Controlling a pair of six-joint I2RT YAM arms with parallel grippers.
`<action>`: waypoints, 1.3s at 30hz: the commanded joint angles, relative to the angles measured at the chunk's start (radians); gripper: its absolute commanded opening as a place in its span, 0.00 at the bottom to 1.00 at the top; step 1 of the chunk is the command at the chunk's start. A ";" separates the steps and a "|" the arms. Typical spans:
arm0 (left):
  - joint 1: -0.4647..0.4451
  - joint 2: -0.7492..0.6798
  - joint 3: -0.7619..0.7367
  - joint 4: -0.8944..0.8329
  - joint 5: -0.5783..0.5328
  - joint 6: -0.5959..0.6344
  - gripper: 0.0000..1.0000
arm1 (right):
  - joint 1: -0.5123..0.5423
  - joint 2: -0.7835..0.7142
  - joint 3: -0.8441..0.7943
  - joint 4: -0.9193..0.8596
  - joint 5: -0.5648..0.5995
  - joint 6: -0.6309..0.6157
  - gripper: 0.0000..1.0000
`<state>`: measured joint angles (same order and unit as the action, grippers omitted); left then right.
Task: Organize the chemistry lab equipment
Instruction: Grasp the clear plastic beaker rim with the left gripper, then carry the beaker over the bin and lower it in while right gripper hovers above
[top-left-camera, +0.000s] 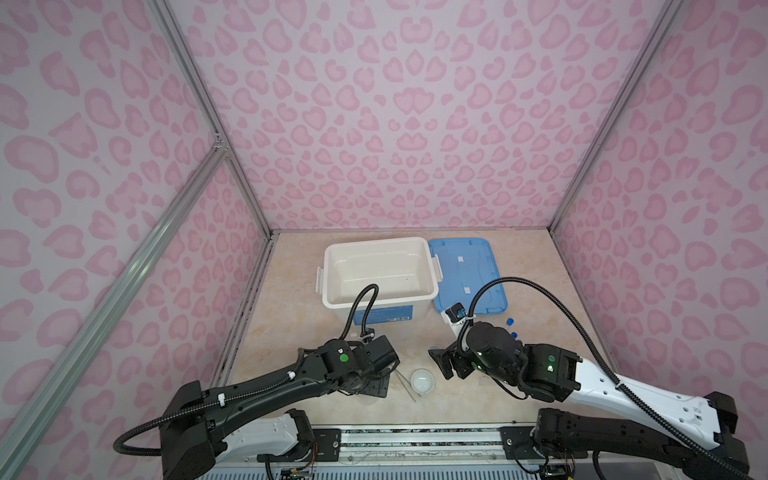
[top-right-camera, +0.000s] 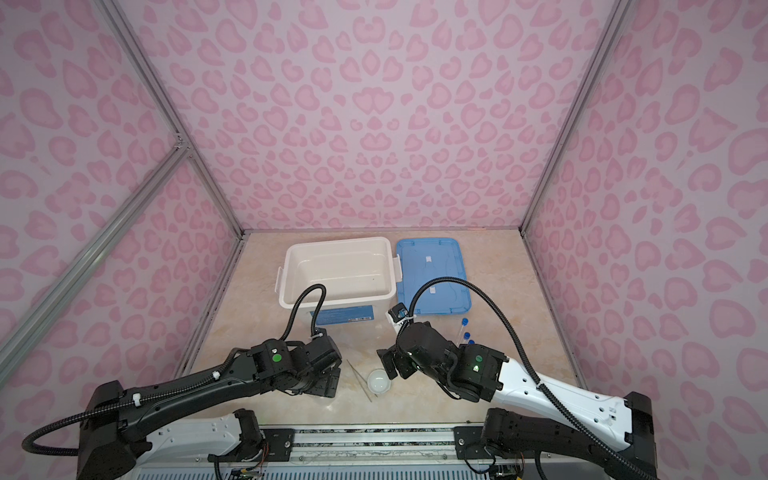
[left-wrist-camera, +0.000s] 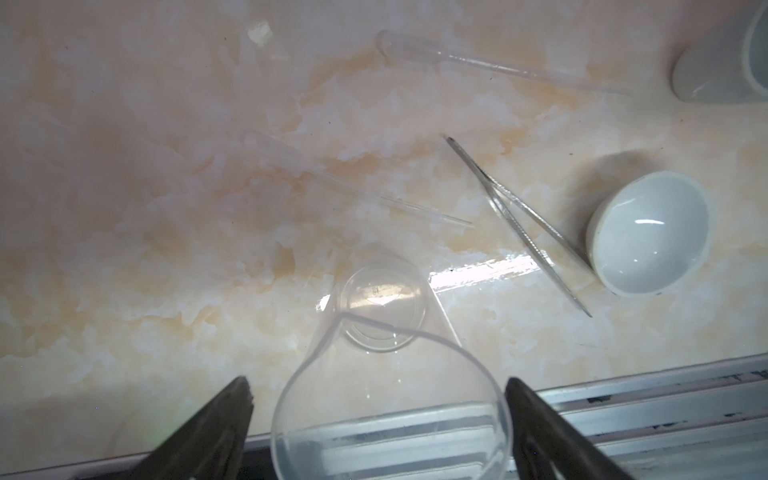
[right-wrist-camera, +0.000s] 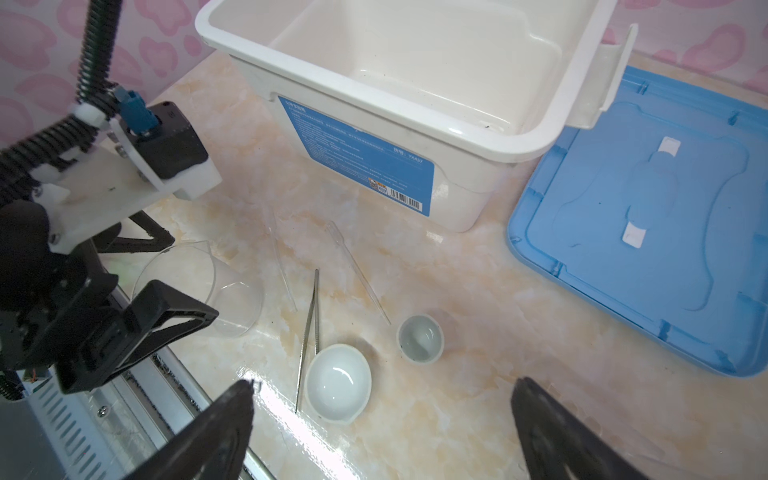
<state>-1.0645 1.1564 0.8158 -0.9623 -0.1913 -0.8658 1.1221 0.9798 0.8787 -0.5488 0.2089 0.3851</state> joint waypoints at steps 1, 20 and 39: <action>-0.008 0.009 -0.006 0.026 -0.019 -0.022 0.91 | 0.003 0.006 -0.008 0.024 0.006 0.006 0.98; -0.007 -0.059 0.087 -0.075 -0.048 -0.021 0.70 | 0.004 0.034 0.014 0.050 -0.035 -0.002 0.97; 0.474 0.216 0.912 -0.259 -0.020 0.482 0.68 | -0.200 0.224 0.383 0.082 -0.063 -0.024 0.96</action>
<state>-0.6388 1.3312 1.6886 -1.2236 -0.2337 -0.4877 0.9497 1.1816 1.2400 -0.4934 0.1650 0.3721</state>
